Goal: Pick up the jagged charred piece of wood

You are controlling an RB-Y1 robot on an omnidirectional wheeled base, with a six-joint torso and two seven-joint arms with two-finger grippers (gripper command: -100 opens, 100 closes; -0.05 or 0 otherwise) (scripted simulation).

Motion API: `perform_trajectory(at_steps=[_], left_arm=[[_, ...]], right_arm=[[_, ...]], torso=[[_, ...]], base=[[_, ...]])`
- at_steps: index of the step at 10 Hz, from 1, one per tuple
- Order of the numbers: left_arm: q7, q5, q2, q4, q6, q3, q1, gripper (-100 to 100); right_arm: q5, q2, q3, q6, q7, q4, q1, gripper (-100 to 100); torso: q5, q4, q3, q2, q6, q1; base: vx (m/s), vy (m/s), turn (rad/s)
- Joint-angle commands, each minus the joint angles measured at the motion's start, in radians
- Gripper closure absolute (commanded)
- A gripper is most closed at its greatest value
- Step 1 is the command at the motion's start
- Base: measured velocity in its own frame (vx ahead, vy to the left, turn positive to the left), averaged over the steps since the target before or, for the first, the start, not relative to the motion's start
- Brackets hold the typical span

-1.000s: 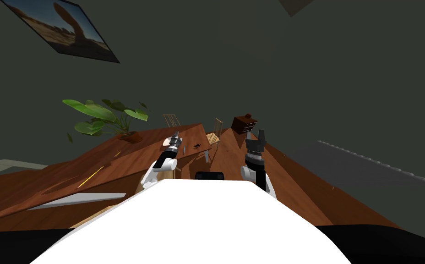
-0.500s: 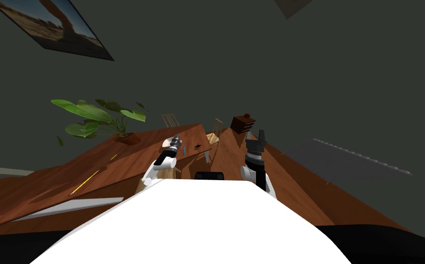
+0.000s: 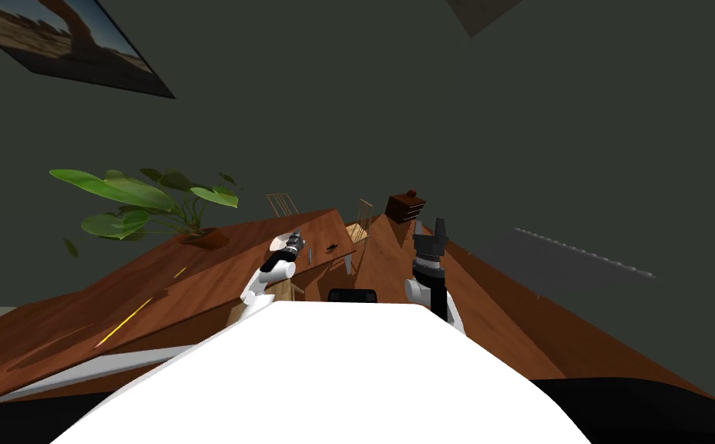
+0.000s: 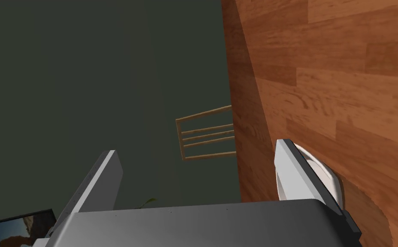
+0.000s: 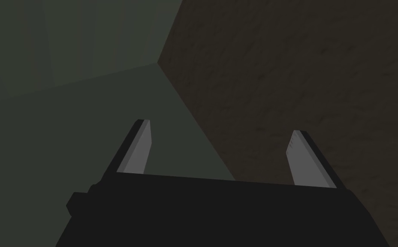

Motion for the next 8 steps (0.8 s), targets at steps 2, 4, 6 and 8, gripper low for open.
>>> perform_trajectory(at_steps=[2,4,6,8], left_arm=[[-0.001,0.011,0.003,0.01,0.06,0.01,-0.003,-100],[-0.003,0.031,0.01,0.047,0.122,0.032,-0.025,-100],[-0.004,0.049,0.016,0.084,0.187,0.054,-0.046,-100],[-0.004,0.067,0.022,0.121,0.238,0.077,-0.068,-100]], right_arm=[[0.0,0.0,0.0,0.0,0.0,0.0,0.0,0],[0.0,0.0,0.0,0.0,0.0,0.0,0.0,0],[0.0,0.0,0.0,0.0,0.0,0.0,0.0,0],[0.0,0.0,0.0,0.0,0.0,0.0,0.0,0]], torso=[[0.0,0.0,0.0,0.0,0.0,-0.001],[-0.001,0.0,0.0,0.0,0.0,-0.003],[0.0,0.0,0.0,0.0,0.0,-0.001],[0.0,0.0,0.0,0.0,0.0,-0.001]], base=[[0.007,0.027,-0.026],[0.008,0.019,-0.098],[0.011,0.038,-0.094],[0.019,0.031,-0.09]])
